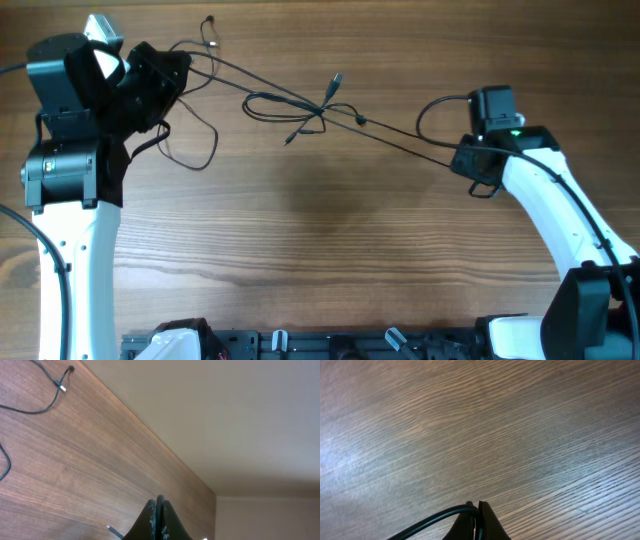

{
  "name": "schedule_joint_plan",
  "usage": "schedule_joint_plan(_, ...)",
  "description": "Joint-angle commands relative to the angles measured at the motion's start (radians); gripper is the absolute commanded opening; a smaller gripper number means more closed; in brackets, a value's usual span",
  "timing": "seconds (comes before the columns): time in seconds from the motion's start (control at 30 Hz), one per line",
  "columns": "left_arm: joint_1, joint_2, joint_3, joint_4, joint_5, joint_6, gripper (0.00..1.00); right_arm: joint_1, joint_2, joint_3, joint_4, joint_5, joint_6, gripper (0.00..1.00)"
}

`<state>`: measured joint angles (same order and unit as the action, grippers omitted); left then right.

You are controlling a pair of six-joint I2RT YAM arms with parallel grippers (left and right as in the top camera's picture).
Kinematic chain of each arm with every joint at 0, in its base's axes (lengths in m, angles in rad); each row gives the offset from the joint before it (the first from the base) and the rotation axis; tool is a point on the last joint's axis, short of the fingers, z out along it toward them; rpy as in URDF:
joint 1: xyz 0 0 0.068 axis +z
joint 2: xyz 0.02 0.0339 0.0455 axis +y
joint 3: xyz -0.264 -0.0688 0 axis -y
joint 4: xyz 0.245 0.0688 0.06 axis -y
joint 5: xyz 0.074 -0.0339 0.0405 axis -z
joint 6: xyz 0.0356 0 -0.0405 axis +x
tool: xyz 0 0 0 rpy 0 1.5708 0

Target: Untangle cables

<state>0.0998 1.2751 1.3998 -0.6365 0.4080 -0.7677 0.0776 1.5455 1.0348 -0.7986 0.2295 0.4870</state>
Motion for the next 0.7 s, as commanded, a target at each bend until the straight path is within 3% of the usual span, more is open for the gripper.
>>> schedule_joint_plan(0.0,0.064,-0.032,0.027,0.024,-0.181,-0.006,0.04,-0.093,0.024,-0.014,-0.002,0.054,0.009,0.11)
schedule_joint_plan(0.07,0.035,0.003,0.027,-0.067,-0.148,-0.002,0.04,-0.098,0.024,-0.014,0.023,-0.135,-0.057,0.19)
schedule_joint_plan(0.2,-0.067,0.140,0.027,-0.162,-0.042,0.054,0.04,-0.098,0.024,-0.014,0.027,-0.323,-0.130,0.24)
schedule_joint_plan(0.33,-0.244,0.380,0.027,-0.127,0.174,0.226,0.04,-0.098,0.024,-0.014,0.023,-0.475,-0.186,0.50)
schedule_joint_plan(0.4,-0.327,0.508,0.027,-0.036,0.330,0.315,0.04,-0.098,0.024,-0.014,0.023,-0.614,-0.274,0.67)
schedule_joint_plan(0.47,-0.361,0.566,0.027,-0.008,0.335,0.317,0.04,-0.098,0.024,-0.014,0.023,-0.740,-0.333,0.71)
schedule_joint_plan(0.57,-0.402,0.624,0.027,-0.054,0.325,0.316,0.05,-0.097,0.024,-0.014,0.023,-0.779,-0.330,0.71)
schedule_joint_plan(0.67,-0.425,0.631,0.027,-0.218,0.085,0.316,0.06,-0.093,0.024,-0.014,0.023,-0.789,-0.330,0.69)
